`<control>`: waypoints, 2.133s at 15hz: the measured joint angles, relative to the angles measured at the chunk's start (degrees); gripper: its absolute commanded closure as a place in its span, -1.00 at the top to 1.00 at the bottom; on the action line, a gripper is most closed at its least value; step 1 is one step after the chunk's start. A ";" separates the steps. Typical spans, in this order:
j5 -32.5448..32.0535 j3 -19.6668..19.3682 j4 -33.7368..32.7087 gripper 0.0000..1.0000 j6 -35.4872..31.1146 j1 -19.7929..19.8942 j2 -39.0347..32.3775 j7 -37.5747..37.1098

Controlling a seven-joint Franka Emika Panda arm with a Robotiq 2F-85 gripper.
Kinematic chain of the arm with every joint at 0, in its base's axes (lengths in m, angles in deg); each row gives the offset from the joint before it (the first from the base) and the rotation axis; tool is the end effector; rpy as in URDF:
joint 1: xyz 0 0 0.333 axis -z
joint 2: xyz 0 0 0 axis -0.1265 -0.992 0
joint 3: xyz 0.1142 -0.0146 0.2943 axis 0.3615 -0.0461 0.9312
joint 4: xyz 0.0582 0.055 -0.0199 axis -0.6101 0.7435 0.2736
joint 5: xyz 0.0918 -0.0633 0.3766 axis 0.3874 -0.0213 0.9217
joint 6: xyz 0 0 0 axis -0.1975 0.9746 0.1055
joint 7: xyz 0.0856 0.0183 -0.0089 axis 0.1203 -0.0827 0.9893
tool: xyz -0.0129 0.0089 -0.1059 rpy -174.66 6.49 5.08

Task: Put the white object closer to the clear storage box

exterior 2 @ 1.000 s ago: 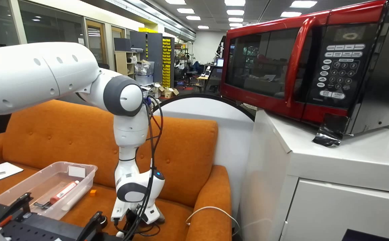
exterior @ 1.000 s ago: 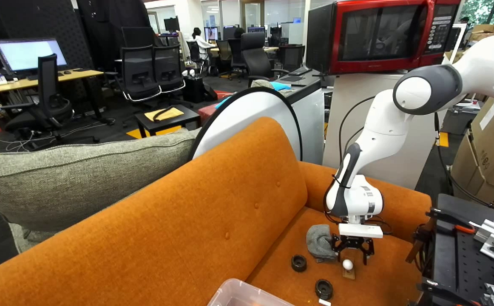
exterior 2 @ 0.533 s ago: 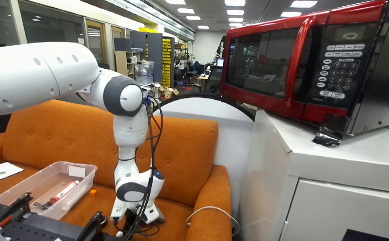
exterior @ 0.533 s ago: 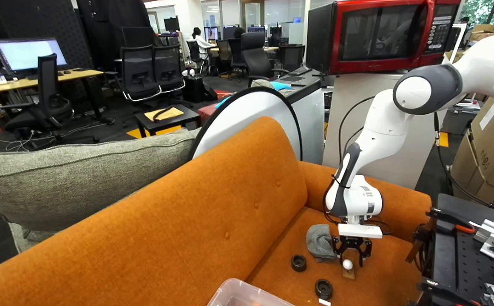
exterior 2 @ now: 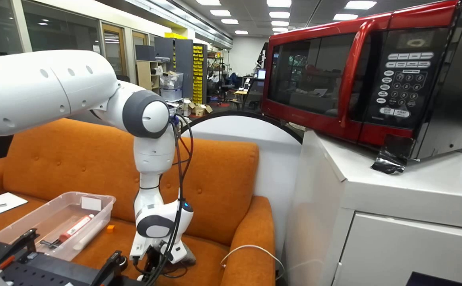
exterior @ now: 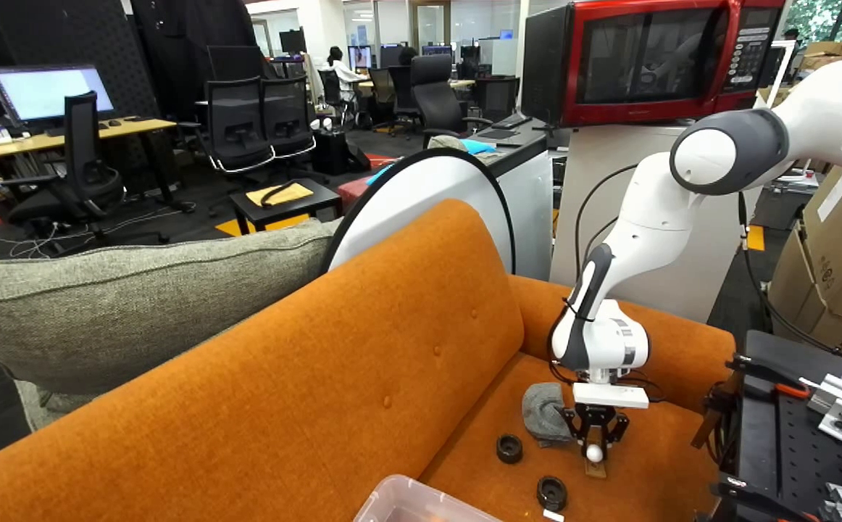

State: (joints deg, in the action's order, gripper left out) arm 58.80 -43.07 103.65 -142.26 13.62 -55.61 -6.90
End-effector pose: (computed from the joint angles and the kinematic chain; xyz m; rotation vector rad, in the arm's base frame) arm 0.4068 -0.1140 -0.1964 -2.4627 1.4931 0.6214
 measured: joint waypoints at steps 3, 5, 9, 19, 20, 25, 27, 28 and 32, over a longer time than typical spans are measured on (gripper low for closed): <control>0.00 0.01 -0.06 -0.72 0.06 0.01 0.00 0.02; 0.00 0.08 -0.13 -0.72 0.06 0.13 0.01 0.03; 0.00 0.98 -0.09 -0.72 -0.03 0.98 0.79 0.42; 0.02 1.20 4.05 -0.72 -0.05 1.48 6.58 0.55; 0.02 1.21 4.45 -0.72 -0.07 1.37 6.86 0.57; -0.15 1.08 7.95 -0.72 -0.23 -0.31 11.12 0.72; -0.60 0.90 9.67 -0.72 -0.22 -1.51 13.30 0.99; -1.09 0.75 10.53 -0.72 -0.21 -2.34 14.34 1.02; -5.05 -0.12 12.62 -0.72 -0.02 -6.92 17.47 1.27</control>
State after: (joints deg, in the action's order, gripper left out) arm 53.75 -43.18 116.27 -142.29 6.70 -38.14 -5.63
